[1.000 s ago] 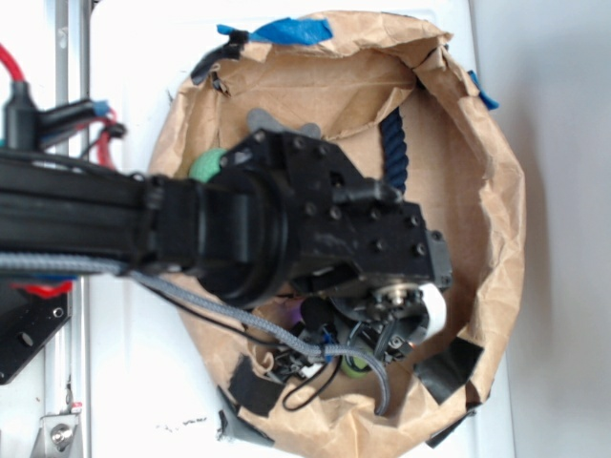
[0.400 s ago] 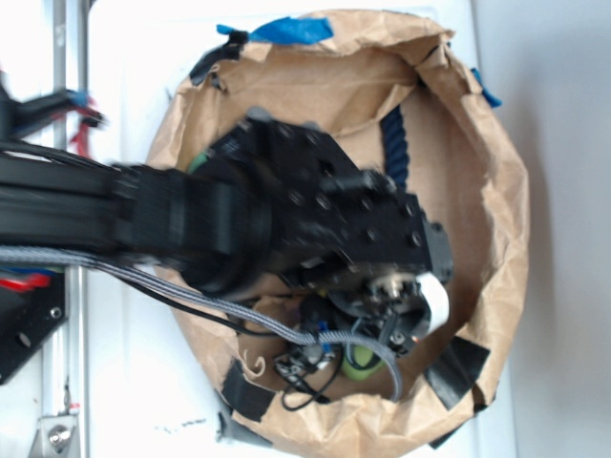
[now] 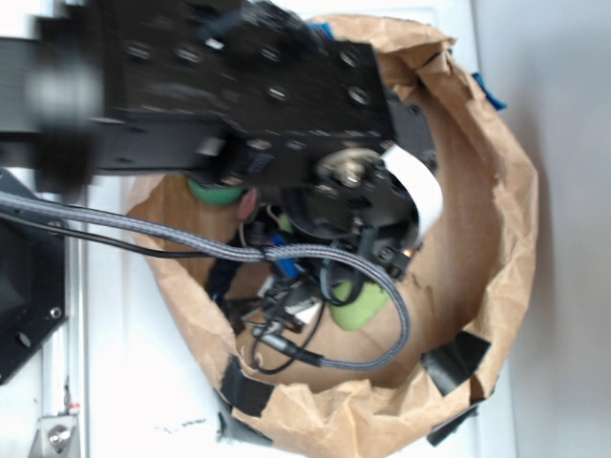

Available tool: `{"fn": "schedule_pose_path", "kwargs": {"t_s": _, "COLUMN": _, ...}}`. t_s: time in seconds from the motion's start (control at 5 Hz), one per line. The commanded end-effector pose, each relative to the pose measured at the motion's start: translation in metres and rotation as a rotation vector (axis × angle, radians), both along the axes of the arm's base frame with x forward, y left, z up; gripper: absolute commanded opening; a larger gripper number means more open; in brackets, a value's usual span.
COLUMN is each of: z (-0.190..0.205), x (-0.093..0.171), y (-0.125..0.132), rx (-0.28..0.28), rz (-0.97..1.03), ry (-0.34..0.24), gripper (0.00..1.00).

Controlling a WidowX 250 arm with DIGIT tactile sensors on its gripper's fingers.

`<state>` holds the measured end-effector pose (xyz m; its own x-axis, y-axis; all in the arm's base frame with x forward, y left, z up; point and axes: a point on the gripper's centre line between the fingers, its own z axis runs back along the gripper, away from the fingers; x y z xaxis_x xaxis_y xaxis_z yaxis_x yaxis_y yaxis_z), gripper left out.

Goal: Grab the green animal.

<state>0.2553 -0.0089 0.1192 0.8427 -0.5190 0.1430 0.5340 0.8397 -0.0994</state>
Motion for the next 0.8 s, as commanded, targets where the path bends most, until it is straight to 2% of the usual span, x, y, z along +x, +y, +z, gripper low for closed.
{"fn": "schedule_pose_path", "kwargs": {"t_s": 0.0, "z": 0.073, "x": -0.001, "y": 0.019, "rx": 0.071, "rz": 0.48, "ry": -0.146, "gripper": 0.0}}
{"fn": "schedule_pose_path", "kwargs": {"t_s": 0.2, "z": 0.085, "x": 0.0, "y": 0.026, "rx": 0.109, "rz": 0.67, "ry": -0.152, "gripper": 0.0}}
{"fn": "schedule_pose_path", "kwargs": {"t_s": 0.6, "z": 0.086, "x": 0.0, "y": 0.029, "rx": 0.133, "rz": 0.755, "ry": -0.142, "gripper": 0.0}}
